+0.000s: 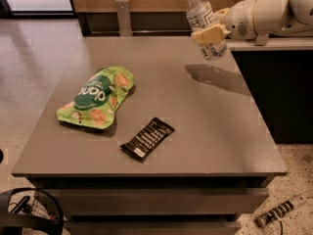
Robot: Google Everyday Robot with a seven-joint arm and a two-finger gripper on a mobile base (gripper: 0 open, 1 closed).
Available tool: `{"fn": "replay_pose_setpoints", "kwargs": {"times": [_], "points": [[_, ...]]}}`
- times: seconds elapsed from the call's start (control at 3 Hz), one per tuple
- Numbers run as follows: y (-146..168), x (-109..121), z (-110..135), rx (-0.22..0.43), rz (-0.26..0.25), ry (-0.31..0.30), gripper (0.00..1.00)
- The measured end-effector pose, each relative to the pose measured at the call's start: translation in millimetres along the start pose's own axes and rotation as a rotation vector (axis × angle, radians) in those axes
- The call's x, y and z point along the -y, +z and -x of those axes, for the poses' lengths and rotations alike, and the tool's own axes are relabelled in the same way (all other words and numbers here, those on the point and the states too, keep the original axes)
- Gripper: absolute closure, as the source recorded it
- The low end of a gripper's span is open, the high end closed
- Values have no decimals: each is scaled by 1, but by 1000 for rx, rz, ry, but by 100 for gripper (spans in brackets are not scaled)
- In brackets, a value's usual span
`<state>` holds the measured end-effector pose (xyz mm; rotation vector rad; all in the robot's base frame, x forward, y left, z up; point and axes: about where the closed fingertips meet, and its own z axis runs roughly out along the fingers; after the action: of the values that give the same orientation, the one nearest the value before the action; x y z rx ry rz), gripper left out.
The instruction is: Place blue plastic bottle upright
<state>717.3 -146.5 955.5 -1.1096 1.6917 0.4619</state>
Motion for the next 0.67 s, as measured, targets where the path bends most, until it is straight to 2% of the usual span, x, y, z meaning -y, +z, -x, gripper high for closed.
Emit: {"fn": "replay_pose_setpoints", "kwargs": {"times": [0.33,0.67], "points": [[0,0,0,0,0,0,100],[2,-2,0,46,14,40,100]]}}
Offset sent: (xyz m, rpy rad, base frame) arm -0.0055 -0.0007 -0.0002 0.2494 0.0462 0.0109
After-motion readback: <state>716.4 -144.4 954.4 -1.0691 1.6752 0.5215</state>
